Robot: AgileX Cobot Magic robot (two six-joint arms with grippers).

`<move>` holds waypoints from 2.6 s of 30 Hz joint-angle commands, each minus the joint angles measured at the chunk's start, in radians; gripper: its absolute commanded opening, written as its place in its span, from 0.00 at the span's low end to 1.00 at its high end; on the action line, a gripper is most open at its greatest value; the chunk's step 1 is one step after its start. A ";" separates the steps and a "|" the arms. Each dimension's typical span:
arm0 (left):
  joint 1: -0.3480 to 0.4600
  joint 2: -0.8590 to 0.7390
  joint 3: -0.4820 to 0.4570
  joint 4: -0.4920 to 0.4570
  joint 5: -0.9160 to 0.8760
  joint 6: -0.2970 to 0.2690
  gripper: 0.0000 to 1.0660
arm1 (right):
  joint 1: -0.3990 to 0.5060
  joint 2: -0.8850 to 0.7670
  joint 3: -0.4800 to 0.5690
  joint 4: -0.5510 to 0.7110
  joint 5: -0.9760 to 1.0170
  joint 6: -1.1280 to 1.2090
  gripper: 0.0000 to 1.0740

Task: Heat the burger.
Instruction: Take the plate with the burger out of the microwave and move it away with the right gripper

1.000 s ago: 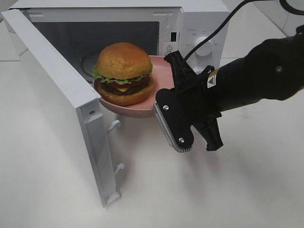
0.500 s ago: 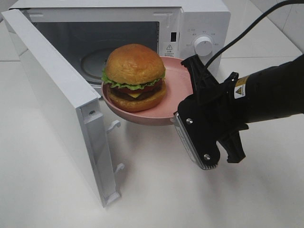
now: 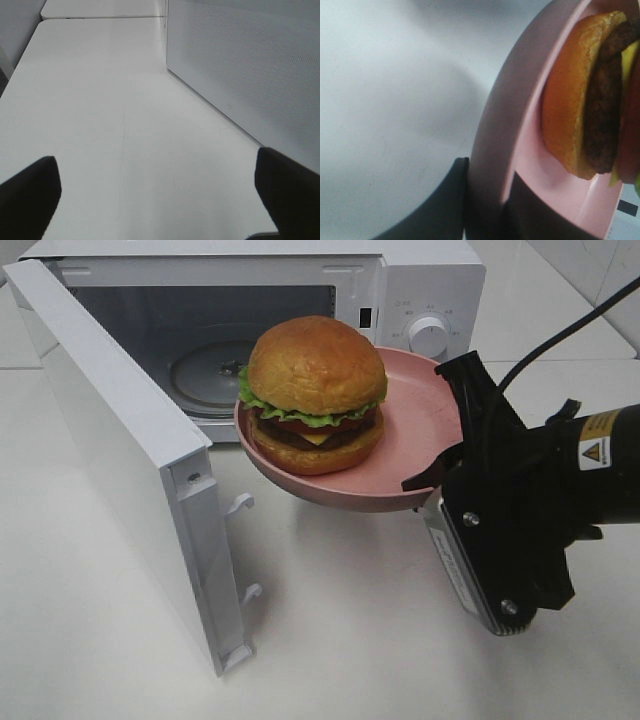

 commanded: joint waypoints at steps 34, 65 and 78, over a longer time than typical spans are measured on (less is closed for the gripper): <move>0.003 -0.014 -0.001 -0.004 -0.013 -0.001 0.92 | -0.006 -0.403 0.071 -0.789 0.470 0.932 0.00; 0.003 -0.014 -0.001 -0.005 -0.013 -0.001 0.92 | -0.006 -0.204 0.071 -1.128 0.836 1.838 0.00; 0.003 -0.014 -0.001 -0.005 -0.013 -0.001 0.92 | -0.006 0.013 0.071 -1.188 0.857 2.237 0.01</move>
